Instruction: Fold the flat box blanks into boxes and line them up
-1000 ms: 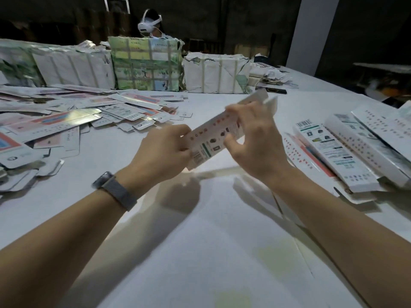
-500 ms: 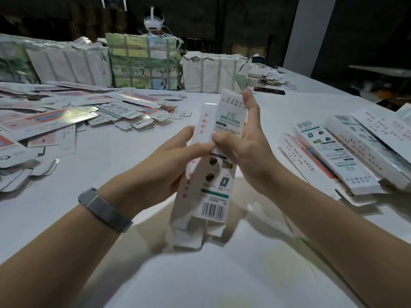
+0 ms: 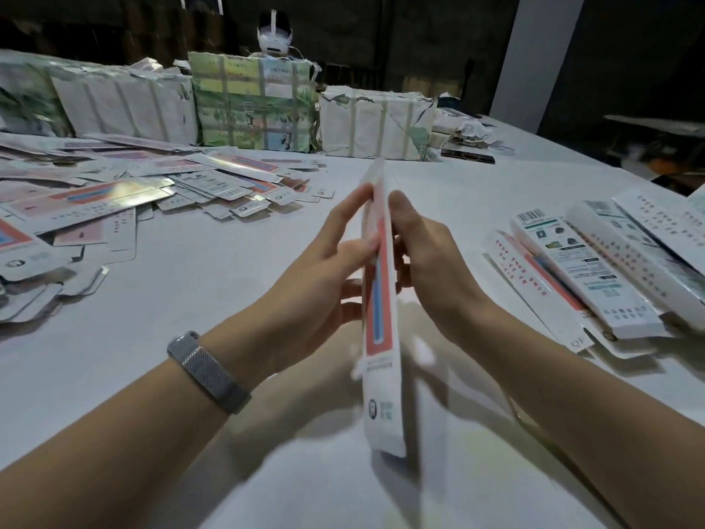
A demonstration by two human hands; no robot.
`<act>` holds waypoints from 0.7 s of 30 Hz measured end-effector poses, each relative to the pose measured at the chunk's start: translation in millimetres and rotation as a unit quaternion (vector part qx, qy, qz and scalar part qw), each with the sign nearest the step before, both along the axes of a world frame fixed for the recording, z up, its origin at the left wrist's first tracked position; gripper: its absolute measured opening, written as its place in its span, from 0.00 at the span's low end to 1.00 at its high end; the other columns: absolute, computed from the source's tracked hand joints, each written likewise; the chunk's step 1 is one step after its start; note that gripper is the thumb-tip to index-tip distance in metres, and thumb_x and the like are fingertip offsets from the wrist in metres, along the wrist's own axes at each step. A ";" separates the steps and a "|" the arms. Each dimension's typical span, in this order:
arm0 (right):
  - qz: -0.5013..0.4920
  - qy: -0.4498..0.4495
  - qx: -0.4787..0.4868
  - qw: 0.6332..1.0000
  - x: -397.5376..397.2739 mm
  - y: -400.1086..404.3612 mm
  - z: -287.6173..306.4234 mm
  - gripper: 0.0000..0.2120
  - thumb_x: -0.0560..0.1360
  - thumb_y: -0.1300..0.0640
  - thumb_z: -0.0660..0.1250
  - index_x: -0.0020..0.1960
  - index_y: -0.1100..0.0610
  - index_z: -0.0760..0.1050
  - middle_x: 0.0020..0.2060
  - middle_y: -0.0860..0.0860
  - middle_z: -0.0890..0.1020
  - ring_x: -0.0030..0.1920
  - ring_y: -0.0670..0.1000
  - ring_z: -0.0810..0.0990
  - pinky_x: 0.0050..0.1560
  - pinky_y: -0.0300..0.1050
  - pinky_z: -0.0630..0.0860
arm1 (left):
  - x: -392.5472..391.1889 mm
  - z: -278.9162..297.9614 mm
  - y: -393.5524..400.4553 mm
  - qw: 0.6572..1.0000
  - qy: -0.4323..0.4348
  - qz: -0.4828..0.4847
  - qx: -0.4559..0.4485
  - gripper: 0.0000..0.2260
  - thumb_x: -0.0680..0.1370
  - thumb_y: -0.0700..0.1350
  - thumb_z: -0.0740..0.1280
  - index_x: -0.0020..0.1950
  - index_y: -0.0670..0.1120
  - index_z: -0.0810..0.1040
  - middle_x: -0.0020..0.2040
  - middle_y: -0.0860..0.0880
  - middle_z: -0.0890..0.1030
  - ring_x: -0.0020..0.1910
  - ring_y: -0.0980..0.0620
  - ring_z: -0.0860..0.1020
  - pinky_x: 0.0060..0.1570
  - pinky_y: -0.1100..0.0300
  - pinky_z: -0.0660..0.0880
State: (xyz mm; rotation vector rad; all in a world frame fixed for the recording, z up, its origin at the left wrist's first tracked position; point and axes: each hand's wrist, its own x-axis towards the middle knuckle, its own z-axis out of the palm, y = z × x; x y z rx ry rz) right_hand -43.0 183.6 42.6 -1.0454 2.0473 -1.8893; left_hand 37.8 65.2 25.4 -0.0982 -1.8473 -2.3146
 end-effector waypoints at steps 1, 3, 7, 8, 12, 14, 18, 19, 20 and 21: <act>0.009 -0.004 -0.001 1.000 0.5 0.6 0.5 0.22 0.77 0.36 0.56 0.50 0.50 0.80 0.39 0.50 0.84 0.39 0.49 0.84 0.34 0.34 0.78 | -0.7 -3.5 0.5 0.999 0.012 0.028 -0.024 0.23 0.77 0.55 0.69 0.70 0.70 0.70 0.55 0.46 0.83 0.52 0.41 0.85 0.43 0.55 0.81; 0.018 0.011 0.001 1.000 -1.2 1.7 -1.2 0.15 0.78 0.36 0.56 0.47 0.41 0.78 0.42 0.43 0.85 0.45 0.47 0.85 0.39 0.35 0.80 | -3.2 -6.9 0.7 0.996 0.028 0.075 -0.050 0.30 0.73 0.54 0.73 0.73 0.68 0.66 0.56 0.45 0.81 0.52 0.45 0.85 0.43 0.55 0.81; 0.021 0.008 -0.017 1.000 -1.2 0.7 0.7 0.13 0.74 0.36 0.55 0.52 0.37 0.75 0.44 0.36 0.83 0.48 0.42 0.84 0.41 0.33 0.79 | -3.2 -8.1 -2.9 0.993 0.014 0.087 -0.083 0.43 0.68 0.60 0.75 0.79 0.64 0.56 0.63 0.48 0.79 0.58 0.49 0.83 0.48 0.51 0.82; 0.025 0.005 -0.022 0.999 0.0 -0.1 1.7 0.16 0.73 0.36 0.56 0.56 0.38 0.74 0.47 0.35 0.82 0.49 0.39 0.83 0.40 0.31 0.78 | -2.7 -7.8 -1.8 0.993 0.008 0.069 -0.094 0.41 0.70 0.60 0.74 0.79 0.64 0.57 0.66 0.50 0.78 0.60 0.49 0.82 0.52 0.50 0.82; 0.026 -0.011 -0.024 0.999 1.8 -1.9 0.3 0.28 0.71 0.34 0.60 0.69 0.44 0.69 0.58 0.42 0.79 0.53 0.41 0.83 0.47 0.36 0.80 | -1.4 -7.4 2.9 0.994 0.024 0.028 -0.106 0.33 0.74 0.54 0.74 0.75 0.64 0.65 0.65 0.51 0.80 0.62 0.47 0.81 0.59 0.48 0.79; 0.008 -0.012 -0.024 1.000 0.8 -1.9 -0.5 0.32 0.70 0.34 0.63 0.71 0.43 0.67 0.58 0.49 0.79 0.54 0.50 0.84 0.50 0.47 0.83 | -0.4 -4.5 0.1 0.996 0.039 0.021 -0.072 0.30 0.74 0.45 0.75 0.71 0.64 0.67 0.61 0.46 0.82 0.59 0.45 0.83 0.53 0.52 0.82; 0.007 -0.018 -0.063 0.998 -2.8 -1.2 -0.2 0.23 0.76 0.43 0.67 0.70 0.43 0.69 0.57 0.52 0.82 0.54 0.53 0.84 0.51 0.52 0.83 | 0.7 -2.5 -5.2 0.991 0.078 0.074 -0.081 0.39 0.71 0.45 0.76 0.76 0.63 0.60 0.60 0.49 0.83 0.57 0.47 0.84 0.48 0.54 0.83; 0.013 -0.019 -0.075 0.997 -2.6 -1.2 -0.1 0.19 0.78 0.46 0.66 0.67 0.44 0.71 0.56 0.52 0.82 0.55 0.52 0.84 0.52 0.51 0.83 | 0.7 -2.6 -5.6 0.988 0.086 0.089 -0.093 0.42 0.71 0.47 0.77 0.77 0.65 0.58 0.61 0.50 0.83 0.57 0.48 0.84 0.48 0.54 0.83; 0.018 -0.014 -0.081 0.997 -2.2 -1.3 -0.5 0.17 0.79 0.48 0.66 0.67 0.45 0.72 0.56 0.53 0.83 0.55 0.53 0.84 0.54 0.51 0.82 | 0.7 -2.4 -6.2 0.986 0.091 0.100 -0.102 0.43 0.71 0.48 0.78 0.77 0.68 0.57 0.62 0.52 0.82 0.58 0.49 0.84 0.48 0.54 0.83; 0.023 -0.008 -0.083 0.996 -1.8 -1.3 -1.5 0.18 0.79 0.49 0.66 0.68 0.46 0.71 0.57 0.53 0.83 0.56 0.53 0.83 0.55 0.52 0.81 | 0.5 -2.6 -7.1 0.984 0.096 0.105 -0.107 0.42 0.71 0.49 0.77 0.76 0.69 0.57 0.63 0.52 0.81 0.59 0.49 0.83 0.50 0.54 0.83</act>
